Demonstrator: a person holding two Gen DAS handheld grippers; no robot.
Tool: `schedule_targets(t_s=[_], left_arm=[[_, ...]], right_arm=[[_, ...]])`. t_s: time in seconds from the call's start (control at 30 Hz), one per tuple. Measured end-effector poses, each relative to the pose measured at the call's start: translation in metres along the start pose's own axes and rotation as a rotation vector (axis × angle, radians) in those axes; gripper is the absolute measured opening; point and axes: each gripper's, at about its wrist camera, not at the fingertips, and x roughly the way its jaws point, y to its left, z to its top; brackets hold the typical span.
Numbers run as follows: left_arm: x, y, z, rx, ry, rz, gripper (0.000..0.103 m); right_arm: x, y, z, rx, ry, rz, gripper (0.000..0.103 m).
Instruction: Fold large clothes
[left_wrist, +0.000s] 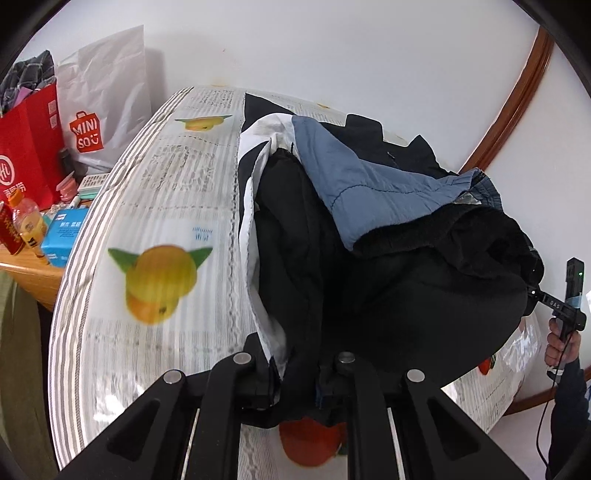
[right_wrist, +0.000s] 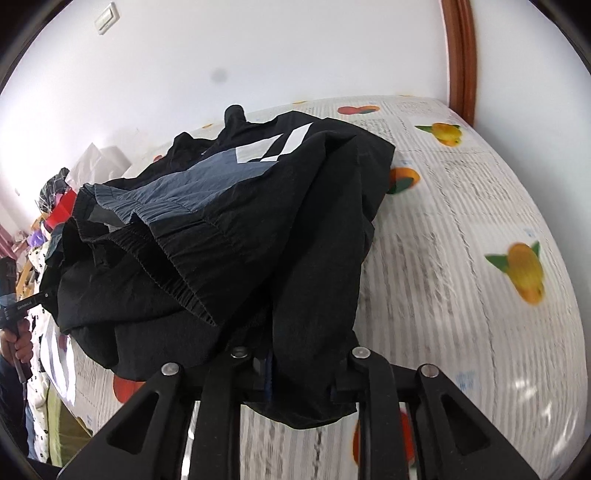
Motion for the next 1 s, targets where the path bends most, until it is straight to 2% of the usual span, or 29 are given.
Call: schedule_targets(t_s=[0.1,0.23,0.33,0.4,0.5,0.6,0.73,0.87,1.0], left_arm=[[-0.009,-0.001,-0.001,0.002,0.004,0.017,0.019],[-0.036,-0.005,0.005,0.023,-0.054,0.07,0.023],[-0.054,-0.006,0.016,0.011,-0.107,0.076,0.029],[-0.064,-0.011,0.021,0.015,-0.137,0.061,0.032],[-0.072,-0.027,0.023,0.039,-0.167,0.032,0.033],[-0.069,-0.041,0.022,0.055,-0.146,-0.034,0.034],[-0.052,-0.055,0.011,0.084,-0.091,-0.109,0.034],[-0.028,-0.065,0.011,0.098,-0.037,-0.133,0.033],[-0.007,-0.073,0.023,0.094,-0.02,-0.139,0.033]], right_arm=[[-0.02,0.01,0.0,-0.04,-0.021,-0.068,0.033],[-0.055,0.026,0.015,-0.097,-0.106,-0.141,0.039],[-0.079,0.047,0.029,-0.126,-0.189,-0.138,0.045],[-0.09,0.063,0.033,-0.131,-0.232,-0.098,0.046],[-0.078,0.089,0.033,-0.156,-0.2,0.005,0.046],[-0.05,0.11,0.02,-0.203,-0.127,0.058,0.043],[-0.01,0.112,0.007,-0.188,-0.042,0.041,0.024],[0.006,0.1,0.011,-0.134,-0.031,-0.003,0.022],[0.009,0.099,0.023,-0.152,-0.051,-0.036,0.022]])
